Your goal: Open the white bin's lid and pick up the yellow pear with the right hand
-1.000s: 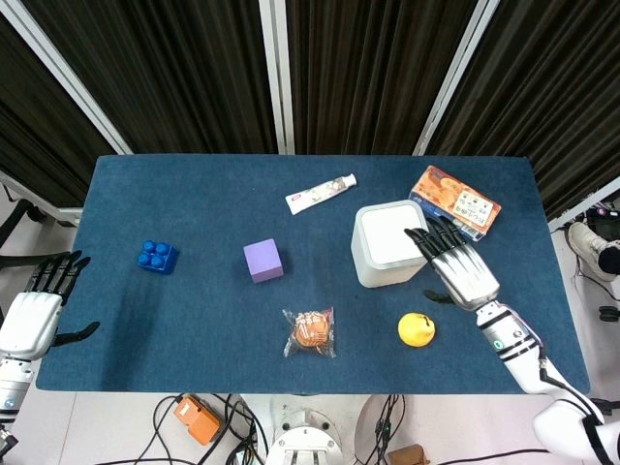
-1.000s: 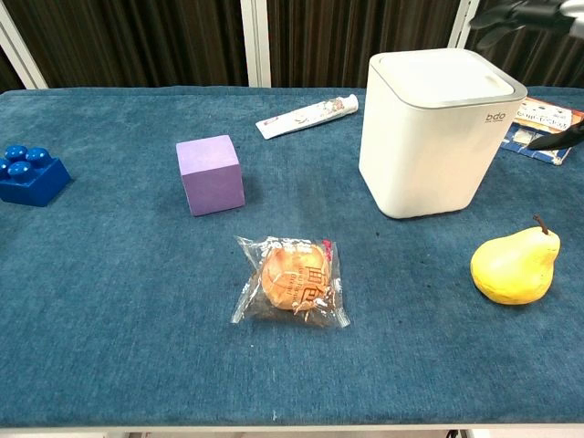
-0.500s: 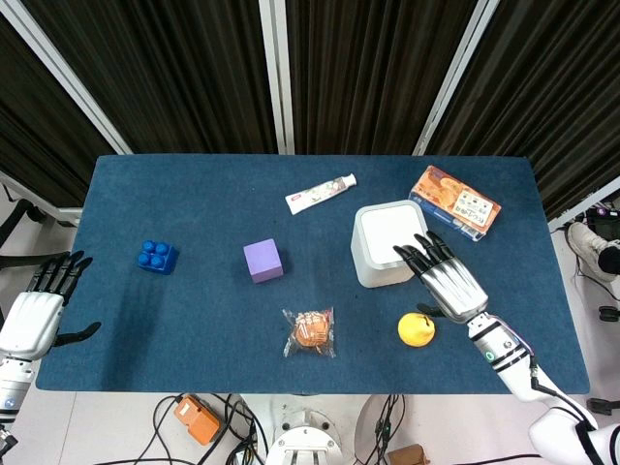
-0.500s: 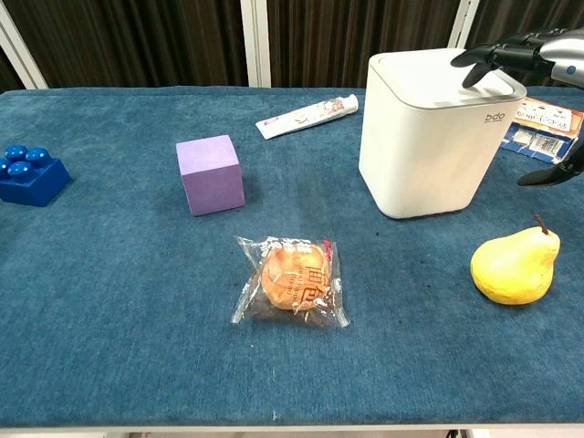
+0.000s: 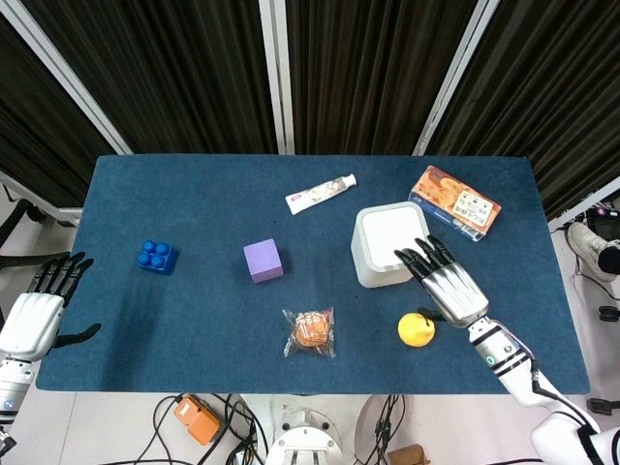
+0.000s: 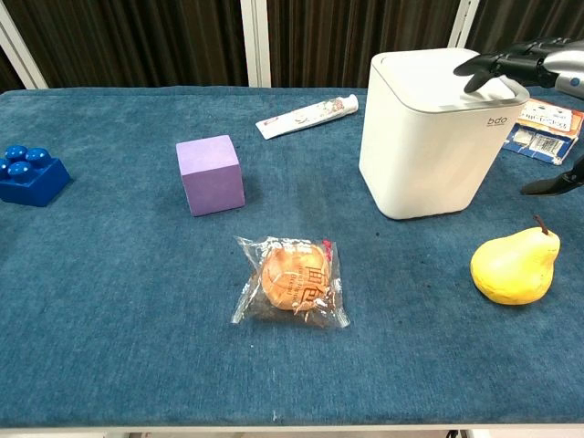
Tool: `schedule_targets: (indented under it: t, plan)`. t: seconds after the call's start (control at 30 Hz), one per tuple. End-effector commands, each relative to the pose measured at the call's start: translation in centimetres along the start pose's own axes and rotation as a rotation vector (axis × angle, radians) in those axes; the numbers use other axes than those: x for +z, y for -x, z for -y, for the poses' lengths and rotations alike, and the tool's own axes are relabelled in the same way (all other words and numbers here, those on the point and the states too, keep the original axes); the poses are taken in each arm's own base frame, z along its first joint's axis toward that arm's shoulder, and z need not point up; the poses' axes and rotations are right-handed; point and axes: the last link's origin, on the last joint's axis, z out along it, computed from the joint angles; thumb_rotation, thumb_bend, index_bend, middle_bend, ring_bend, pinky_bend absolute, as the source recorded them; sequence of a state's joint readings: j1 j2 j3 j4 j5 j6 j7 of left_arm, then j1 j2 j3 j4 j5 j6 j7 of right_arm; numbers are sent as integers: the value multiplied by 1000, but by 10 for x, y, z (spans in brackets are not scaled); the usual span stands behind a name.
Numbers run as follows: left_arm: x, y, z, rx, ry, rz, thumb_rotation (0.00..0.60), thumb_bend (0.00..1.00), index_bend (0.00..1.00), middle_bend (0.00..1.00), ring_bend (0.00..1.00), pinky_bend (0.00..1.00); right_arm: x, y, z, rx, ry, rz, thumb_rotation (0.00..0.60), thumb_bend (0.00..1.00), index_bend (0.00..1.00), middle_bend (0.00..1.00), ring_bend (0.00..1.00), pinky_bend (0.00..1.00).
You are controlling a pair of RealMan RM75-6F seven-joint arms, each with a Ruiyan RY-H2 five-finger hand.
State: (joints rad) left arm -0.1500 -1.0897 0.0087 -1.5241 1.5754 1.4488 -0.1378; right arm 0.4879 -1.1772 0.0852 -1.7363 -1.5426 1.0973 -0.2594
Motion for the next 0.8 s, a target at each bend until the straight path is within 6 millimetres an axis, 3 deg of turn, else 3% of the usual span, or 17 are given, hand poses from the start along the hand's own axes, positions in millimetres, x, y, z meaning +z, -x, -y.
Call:
schedule_targets:
  t: [0.03,0.2,0.47,0.63,0.8]
  plan:
    - [0,0,0,0,2,-2,600,103,0,0,0,1,-5,-12,-2,-3,-3,-120,600,270,0,177,0,0]
    - [0,0,0,-1,4,-3,600,103,0,0,0,1,-32,-10,-5,-5,-20,-184,600,269,0,71,0,0]
    - [1,2,-2,3,9,4,600,102,0,0,0,1,-87,28,-2,0,-60,-15,600,269,0,63,0,0]
    - [1,3,-3,5,13,9,600,103,0,0,0,1,-87,45,-2,5,-62,56,600,269,0,63,0,0]
    - [-1,2,-3,0,19,9,600,103,0,0,0,1,-69,65,-9,48,-32,146,600,270,0,60,0,0]
